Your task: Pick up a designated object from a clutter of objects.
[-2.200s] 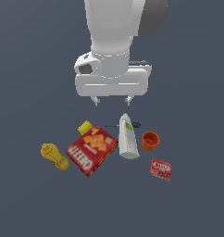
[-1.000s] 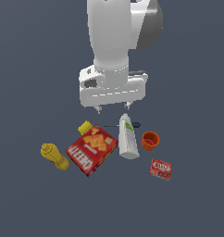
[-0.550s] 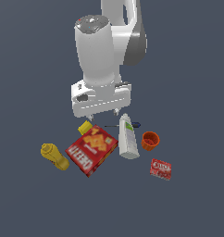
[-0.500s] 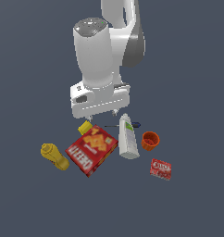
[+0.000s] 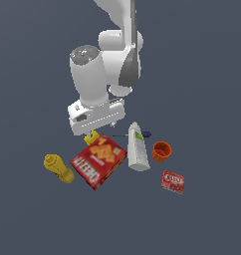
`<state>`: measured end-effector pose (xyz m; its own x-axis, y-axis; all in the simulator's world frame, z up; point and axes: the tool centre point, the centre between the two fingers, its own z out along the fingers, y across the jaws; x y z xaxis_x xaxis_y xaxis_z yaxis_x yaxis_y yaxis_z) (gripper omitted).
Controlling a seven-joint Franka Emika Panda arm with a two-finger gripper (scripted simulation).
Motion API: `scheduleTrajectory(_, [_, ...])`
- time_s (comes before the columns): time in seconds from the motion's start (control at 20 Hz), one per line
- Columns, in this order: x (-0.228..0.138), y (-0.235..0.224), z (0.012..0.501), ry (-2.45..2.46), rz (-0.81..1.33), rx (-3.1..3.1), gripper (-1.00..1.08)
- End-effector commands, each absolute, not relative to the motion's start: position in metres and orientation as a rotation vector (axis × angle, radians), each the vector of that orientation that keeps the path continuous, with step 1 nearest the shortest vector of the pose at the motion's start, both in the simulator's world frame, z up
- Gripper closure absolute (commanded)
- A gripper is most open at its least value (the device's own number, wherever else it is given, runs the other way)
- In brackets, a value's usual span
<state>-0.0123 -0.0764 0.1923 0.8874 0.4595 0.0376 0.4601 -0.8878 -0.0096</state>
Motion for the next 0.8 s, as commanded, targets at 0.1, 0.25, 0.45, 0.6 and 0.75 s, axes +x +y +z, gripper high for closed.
scheduleTrajectory(0.1, [-0.023,-0.094,0.169,-0.86,-0.045,-3.007,-0.92])
scheduleTrajectory(0.25, [-0.032,-0.106,0.155,-0.938,-0.038,-2.987,-0.92])
scheduleTrajectory(0.45, [-0.044,-0.121,0.136,-1.041,-0.028,-2.956,-0.92])
scheduleTrajectory(0.6, [-0.053,-0.13,0.123,-1.111,-0.02,-2.934,-0.92])
scheduleTrajectory(0.75, [-0.061,-0.138,0.113,-1.168,-0.014,-2.913,-0.92])
